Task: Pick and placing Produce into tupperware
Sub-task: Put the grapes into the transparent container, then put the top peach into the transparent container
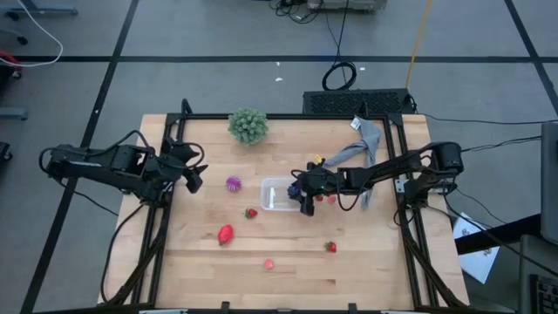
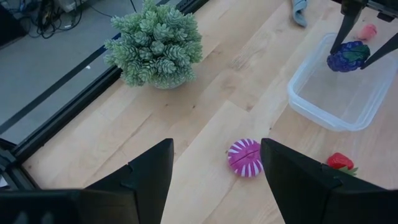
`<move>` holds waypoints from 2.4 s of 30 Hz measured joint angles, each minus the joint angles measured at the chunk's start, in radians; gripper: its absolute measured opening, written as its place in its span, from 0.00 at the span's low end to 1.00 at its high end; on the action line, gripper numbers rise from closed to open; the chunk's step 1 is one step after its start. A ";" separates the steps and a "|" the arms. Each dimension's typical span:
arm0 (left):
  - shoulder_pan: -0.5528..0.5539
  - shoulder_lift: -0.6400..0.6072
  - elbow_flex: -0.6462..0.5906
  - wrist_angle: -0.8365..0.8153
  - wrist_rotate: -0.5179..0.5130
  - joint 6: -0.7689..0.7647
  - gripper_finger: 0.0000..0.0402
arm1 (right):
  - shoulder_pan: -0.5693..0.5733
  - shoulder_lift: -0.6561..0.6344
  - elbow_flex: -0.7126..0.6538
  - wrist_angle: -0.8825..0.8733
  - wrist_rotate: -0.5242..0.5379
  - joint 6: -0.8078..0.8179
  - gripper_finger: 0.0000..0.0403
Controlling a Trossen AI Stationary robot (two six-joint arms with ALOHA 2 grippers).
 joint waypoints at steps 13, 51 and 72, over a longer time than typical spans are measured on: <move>0.000 0.017 0.000 0.002 0.016 0.001 0.61 | 0.002 0.005 0.000 0.018 0.000 -0.001 0.55; 0.000 0.026 0.000 0.002 0.023 0.009 0.61 | 0.016 0.005 0.000 0.059 -0.003 0.023 0.66; 0.000 0.025 0.000 0.002 0.024 0.003 0.61 | 0.132 -0.371 0.001 -0.409 -0.003 0.001 0.66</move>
